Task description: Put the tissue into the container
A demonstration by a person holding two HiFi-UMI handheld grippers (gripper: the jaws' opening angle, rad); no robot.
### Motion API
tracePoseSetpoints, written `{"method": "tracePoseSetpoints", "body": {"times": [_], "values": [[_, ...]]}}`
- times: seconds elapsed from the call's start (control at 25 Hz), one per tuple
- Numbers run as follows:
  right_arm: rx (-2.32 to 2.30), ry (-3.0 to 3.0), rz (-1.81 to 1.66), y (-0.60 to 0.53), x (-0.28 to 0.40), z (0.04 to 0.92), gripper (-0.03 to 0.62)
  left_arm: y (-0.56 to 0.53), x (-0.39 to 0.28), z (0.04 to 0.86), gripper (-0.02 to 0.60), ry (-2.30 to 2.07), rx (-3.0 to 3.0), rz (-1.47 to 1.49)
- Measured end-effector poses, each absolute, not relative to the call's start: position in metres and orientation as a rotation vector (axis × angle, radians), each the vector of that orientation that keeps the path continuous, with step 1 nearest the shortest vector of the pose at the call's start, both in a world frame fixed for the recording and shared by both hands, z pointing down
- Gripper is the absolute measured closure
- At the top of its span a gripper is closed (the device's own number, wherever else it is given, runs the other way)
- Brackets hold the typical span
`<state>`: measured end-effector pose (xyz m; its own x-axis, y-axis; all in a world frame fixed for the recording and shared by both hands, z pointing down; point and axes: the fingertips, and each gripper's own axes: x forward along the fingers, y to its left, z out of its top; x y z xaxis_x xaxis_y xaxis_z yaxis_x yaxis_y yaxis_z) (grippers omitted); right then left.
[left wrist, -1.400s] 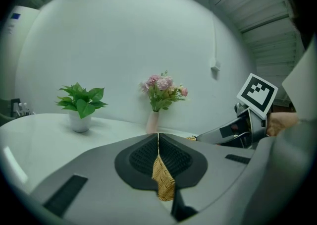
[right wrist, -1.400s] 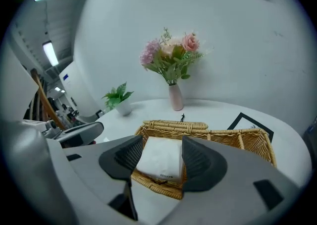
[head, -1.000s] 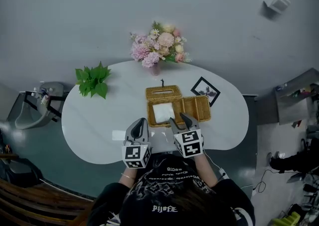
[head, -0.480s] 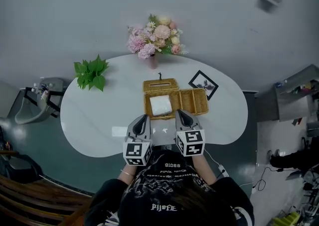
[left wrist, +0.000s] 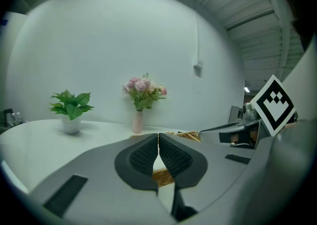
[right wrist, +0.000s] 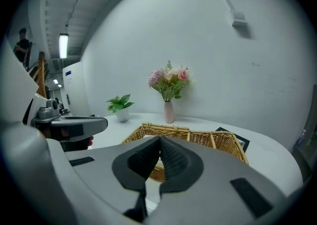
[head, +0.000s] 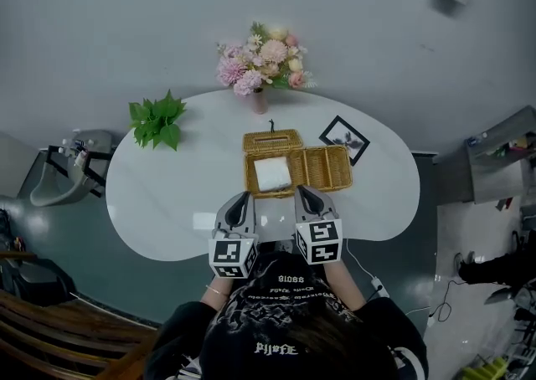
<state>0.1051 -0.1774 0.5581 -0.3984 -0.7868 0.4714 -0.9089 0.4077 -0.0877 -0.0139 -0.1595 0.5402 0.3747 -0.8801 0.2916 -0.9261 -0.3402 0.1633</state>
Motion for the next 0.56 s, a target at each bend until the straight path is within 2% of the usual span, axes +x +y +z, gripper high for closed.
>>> {"method": "tracePoseSetpoints", "body": {"times": [0.56], "values": [[1.432, -2.310, 0.436, -0.1825, 0.0954, 0.5592, 0.571, -0.1630, -0.0236, 0.5419, 0.555, -1.608, 2.326, 0.219]]}}
